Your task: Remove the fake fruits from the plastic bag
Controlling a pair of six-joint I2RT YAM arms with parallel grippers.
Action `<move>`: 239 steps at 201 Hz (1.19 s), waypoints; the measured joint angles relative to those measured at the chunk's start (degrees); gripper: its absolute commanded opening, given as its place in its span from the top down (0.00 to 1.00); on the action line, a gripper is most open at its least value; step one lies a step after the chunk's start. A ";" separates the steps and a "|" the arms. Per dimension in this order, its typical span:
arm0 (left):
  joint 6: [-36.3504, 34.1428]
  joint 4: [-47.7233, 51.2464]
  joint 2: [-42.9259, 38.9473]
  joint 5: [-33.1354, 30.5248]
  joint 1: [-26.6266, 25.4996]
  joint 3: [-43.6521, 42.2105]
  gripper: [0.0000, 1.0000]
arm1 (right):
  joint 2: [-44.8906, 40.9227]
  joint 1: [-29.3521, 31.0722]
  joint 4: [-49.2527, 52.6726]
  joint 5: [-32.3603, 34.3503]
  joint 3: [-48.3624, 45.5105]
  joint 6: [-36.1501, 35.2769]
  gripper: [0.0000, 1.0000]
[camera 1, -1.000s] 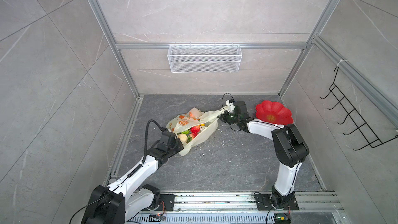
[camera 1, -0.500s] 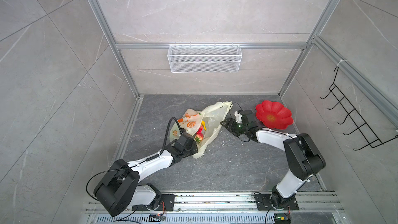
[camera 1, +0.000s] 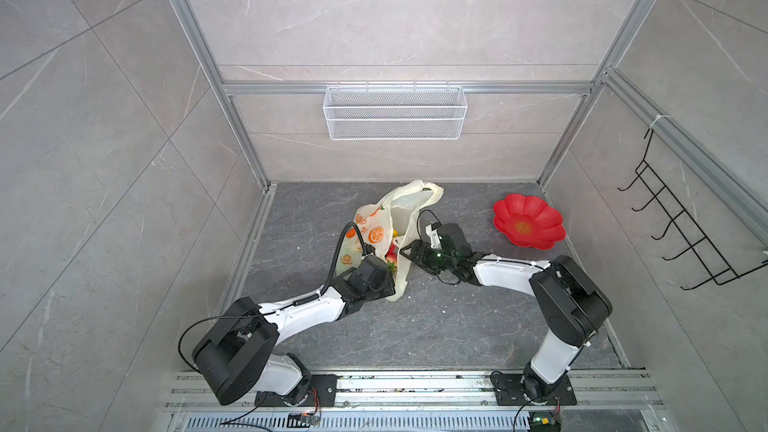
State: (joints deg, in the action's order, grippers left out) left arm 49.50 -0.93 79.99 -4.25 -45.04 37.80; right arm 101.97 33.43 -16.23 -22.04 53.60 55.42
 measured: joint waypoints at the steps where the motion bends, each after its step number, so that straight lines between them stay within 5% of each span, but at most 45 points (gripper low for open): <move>1: 0.00 -0.04 0.00 -0.02 0.00 -0.04 0.97 | 0.07 0.04 -0.02 0.02 0.07 0.00 0.28; 17: 0.02 -0.55 -0.02 -0.28 0.02 -0.79 0.96 | 0.59 0.28 -0.39 0.02 0.33 0.37 0.39; 46: 0.42 -0.63 -0.09 -1.25 0.00 -1.31 0.93 | 0.94 0.37 -0.76 0.87 -0.20 0.81 0.77; 71: 1.38 -0.42 -2.01 -3.43 0.04 -2.40 0.88 | 0.46 0.35 -0.28 3.41 -2.75 0.35 0.94; 122: 5.53 0.81 -8.83 -6.10 2.62 -6.97 0.73 | -0.55 0.37 1.29 6.23 -7.54 0.50 1.00; 184: 6.71 13.14 -22.95 -7.98 6.10 -9.64 0.29 | -0.55 0.37 1.44 7.63 -7.58 -0.46 1.00; 213: 2.69 21.51 -30.73 -8.90 6.19 -7.78 0.25 | -0.55 1.09 3.17 9.75 -7.17 -2.78 1.00; 239: -1.18 34.64 -30.42 -10.78 6.05 2.45 0.26 | -0.83 3.06 5.42 11.96 -5.57 -4.96 1.00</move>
State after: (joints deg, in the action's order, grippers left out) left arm 48.31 33.71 49.56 -15.03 -38.98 40.25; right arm 101.14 36.49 -10.81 -10.09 48.03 50.46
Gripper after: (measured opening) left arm 0.749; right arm 0.044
